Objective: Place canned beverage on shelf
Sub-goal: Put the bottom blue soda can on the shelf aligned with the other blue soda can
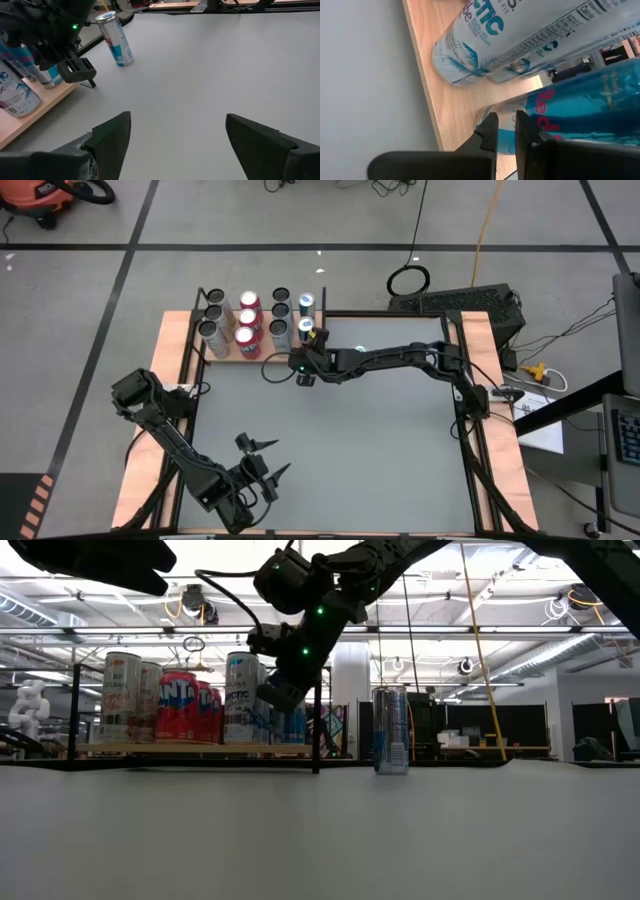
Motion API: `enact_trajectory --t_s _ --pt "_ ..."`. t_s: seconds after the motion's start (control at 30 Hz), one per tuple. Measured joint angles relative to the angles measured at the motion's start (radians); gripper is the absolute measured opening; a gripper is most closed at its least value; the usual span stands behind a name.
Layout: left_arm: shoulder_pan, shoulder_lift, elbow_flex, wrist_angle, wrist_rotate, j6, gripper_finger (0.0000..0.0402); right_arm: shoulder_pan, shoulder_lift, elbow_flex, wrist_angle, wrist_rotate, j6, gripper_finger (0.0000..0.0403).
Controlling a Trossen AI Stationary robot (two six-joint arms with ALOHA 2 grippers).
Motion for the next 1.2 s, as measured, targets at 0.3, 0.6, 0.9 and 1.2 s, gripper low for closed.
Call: enact_trajectory --t_s 0.3,0.6,0.9,1.2 --pt "0.0 0.0 0.0 0.0 0.0 -0.001 0.0317 -0.008 0.0 0.0 0.025 0.002 -0.024 0.0004" --pt "-0.003 0.0 0.0 0.002 0.006 -0.001 0.0317 0.052 -0.009 0.033 0.026 0.147 -0.151 0.0004" --pt "-0.023 0.0 0.0 0.002 0.008 -0.007 0.0317 0.064 -0.009 0.055 0.024 0.229 -0.207 0.0004" --pt "-0.046 0.0 0.0 0.0 0.01 -0.027 0.0317 0.054 -0.008 0.055 0.009 0.27 -0.237 0.0004"
